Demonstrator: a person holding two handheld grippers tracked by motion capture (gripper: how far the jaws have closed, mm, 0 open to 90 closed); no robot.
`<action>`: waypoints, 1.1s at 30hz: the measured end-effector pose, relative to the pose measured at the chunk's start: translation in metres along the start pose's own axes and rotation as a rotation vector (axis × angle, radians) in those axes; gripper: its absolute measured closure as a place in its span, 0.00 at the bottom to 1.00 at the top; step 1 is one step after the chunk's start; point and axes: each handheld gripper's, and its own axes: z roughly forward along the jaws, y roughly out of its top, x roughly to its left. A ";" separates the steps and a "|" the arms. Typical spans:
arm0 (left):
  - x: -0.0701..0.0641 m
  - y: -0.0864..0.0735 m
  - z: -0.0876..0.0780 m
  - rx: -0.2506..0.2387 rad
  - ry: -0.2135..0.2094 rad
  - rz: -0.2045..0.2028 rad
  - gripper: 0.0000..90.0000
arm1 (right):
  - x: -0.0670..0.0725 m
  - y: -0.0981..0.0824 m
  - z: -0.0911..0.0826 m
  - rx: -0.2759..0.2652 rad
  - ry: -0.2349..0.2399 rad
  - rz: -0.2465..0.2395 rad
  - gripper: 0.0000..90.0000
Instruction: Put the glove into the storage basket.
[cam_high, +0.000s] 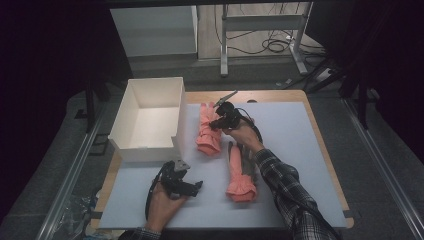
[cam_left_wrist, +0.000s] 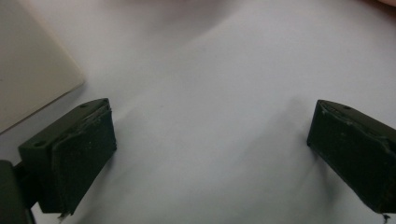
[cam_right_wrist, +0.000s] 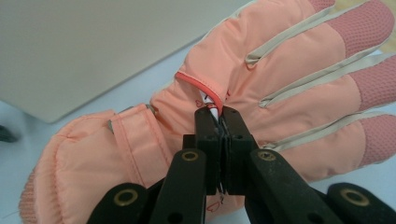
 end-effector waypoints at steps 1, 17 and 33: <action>0.000 0.000 0.000 0.001 0.001 0.001 0.01 | 0.002 0.002 -0.003 -0.003 0.001 -0.002 0.97; 0.000 0.000 0.000 0.001 -0.001 0.001 0.01 | 0.021 0.012 -0.053 -0.038 0.047 -0.026 0.96; 0.000 0.000 0.000 0.001 0.001 0.002 0.01 | 0.032 -0.022 -0.118 -0.054 0.055 -0.018 0.96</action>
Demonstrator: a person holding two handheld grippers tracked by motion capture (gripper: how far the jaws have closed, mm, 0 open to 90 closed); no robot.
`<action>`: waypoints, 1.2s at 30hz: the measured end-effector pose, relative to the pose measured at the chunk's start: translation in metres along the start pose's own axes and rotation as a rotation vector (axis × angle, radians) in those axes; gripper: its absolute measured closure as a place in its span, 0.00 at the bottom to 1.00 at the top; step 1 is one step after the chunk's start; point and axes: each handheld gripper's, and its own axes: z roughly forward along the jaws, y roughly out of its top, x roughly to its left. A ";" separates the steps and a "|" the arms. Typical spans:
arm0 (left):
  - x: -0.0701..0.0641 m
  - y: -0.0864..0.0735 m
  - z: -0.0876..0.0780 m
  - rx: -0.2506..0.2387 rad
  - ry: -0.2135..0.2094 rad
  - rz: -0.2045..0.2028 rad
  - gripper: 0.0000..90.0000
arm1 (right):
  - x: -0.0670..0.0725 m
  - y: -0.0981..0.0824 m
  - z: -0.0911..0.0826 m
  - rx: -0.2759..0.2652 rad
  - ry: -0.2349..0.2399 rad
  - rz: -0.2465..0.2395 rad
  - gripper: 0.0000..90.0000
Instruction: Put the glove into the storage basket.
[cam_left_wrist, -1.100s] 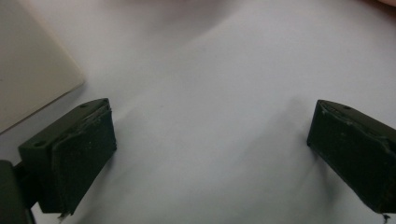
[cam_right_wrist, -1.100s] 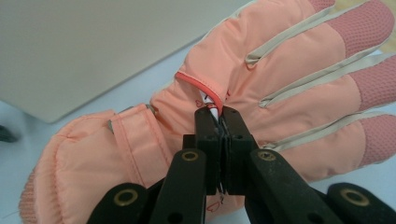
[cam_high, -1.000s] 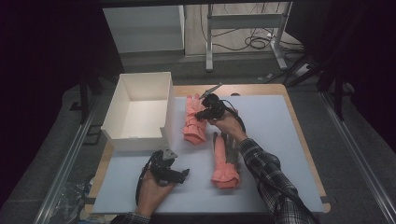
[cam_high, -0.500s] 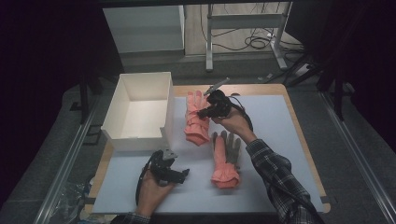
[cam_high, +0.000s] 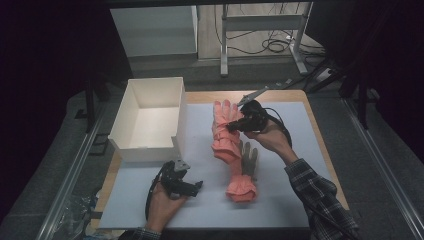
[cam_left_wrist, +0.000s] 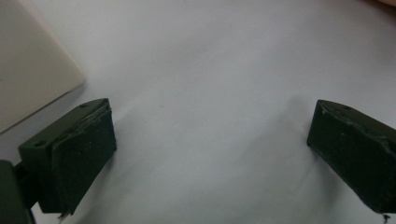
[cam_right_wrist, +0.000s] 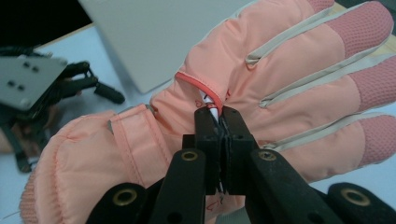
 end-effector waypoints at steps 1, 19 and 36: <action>0.000 0.000 0.000 -0.002 0.000 -0.002 0.01 | 0.001 -0.002 -0.003 0.000 -0.002 0.001 0.96; 0.000 0.000 0.000 -0.003 0.000 -0.001 0.01 | 0.039 -0.063 -0.039 0.030 -0.005 -0.004 0.96; 0.000 0.000 0.000 -0.003 0.001 -0.001 0.01 | 0.041 -0.093 -0.011 0.079 -0.024 0.020 0.96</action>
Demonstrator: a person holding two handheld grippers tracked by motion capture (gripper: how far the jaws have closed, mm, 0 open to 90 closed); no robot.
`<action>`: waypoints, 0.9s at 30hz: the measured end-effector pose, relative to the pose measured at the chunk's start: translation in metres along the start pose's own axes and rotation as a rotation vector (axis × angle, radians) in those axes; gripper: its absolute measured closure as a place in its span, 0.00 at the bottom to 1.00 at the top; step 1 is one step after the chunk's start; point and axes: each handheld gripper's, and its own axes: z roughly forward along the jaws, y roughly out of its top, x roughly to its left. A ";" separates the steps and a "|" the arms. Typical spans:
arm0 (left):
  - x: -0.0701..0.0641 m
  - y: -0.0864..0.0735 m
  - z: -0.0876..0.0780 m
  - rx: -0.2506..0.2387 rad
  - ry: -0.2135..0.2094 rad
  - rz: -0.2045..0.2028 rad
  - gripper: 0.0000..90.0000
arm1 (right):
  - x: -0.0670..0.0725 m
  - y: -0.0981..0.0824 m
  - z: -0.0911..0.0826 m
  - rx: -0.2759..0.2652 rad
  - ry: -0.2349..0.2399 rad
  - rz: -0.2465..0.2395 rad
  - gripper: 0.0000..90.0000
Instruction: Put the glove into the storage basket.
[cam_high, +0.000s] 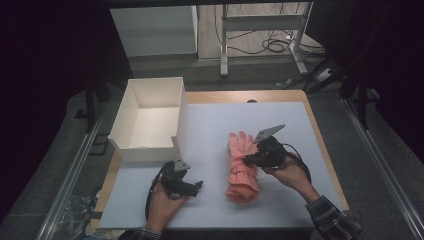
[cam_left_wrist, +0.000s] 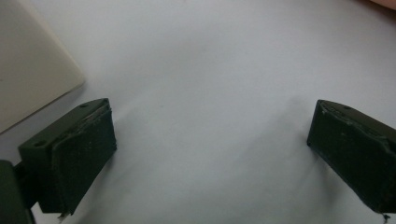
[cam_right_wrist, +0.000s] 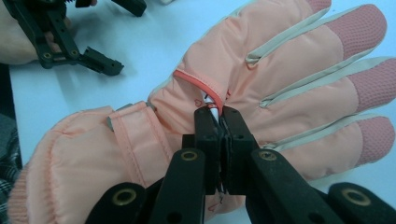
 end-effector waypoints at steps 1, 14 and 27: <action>0.000 0.000 0.000 0.000 0.000 0.000 0.01 | 0.000 -0.001 0.002 0.001 -0.005 -0.002 0.96; 0.000 0.000 0.000 -0.002 0.000 -0.001 0.01 | 0.001 -0.014 0.013 -0.015 -0.029 0.000 0.92; 0.000 0.000 0.000 0.000 0.000 0.000 0.01 | -0.001 -0.011 -0.014 -0.126 -0.054 -0.007 0.64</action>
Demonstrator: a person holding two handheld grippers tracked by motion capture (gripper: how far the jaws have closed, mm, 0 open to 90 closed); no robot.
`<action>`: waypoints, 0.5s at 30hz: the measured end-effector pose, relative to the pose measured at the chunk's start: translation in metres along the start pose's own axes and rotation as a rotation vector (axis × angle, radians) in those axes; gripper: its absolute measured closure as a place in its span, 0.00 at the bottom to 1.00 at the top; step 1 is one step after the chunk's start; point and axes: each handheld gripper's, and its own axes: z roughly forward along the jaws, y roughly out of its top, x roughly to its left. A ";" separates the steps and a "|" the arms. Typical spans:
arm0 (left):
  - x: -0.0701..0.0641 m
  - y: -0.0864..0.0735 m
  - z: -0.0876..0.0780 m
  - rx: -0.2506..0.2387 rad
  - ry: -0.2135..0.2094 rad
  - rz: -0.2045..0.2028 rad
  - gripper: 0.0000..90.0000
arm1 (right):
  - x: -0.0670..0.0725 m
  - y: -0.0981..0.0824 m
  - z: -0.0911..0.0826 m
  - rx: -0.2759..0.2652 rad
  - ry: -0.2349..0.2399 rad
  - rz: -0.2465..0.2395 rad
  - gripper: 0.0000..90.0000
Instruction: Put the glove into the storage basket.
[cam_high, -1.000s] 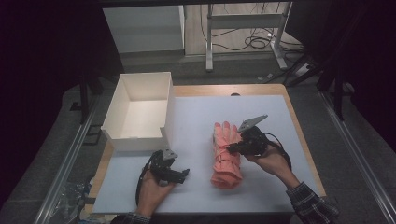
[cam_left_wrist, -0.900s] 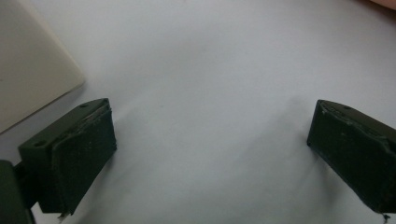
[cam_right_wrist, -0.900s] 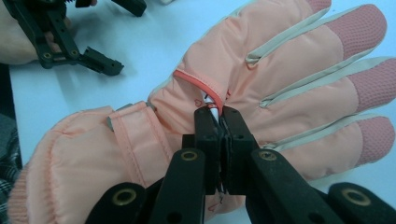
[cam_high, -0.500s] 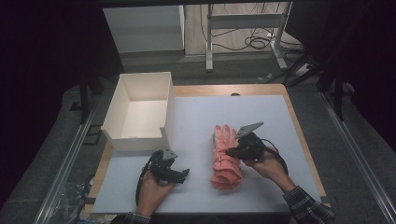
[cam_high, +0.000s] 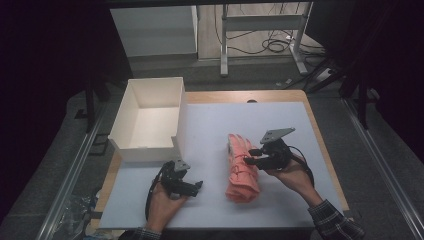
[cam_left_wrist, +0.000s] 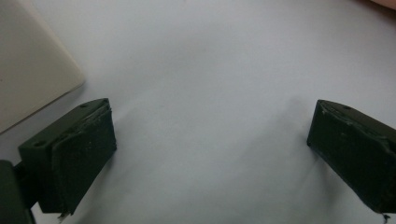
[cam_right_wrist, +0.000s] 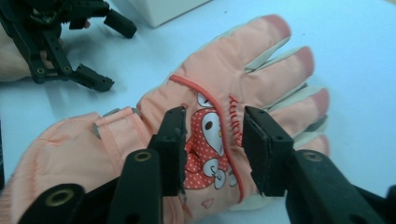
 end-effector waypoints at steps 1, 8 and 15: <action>0.000 0.000 0.000 0.000 0.000 0.000 0.01 | 0.000 0.000 -0.003 -0.005 -0.007 0.001 0.64; 0.000 0.000 0.000 0.000 0.000 0.000 0.01 | -0.005 -0.012 -0.020 -0.016 -0.044 0.021 0.63; 0.000 0.000 0.000 0.000 0.000 -0.003 0.01 | -0.010 -0.037 -0.025 -0.023 -0.067 0.037 0.61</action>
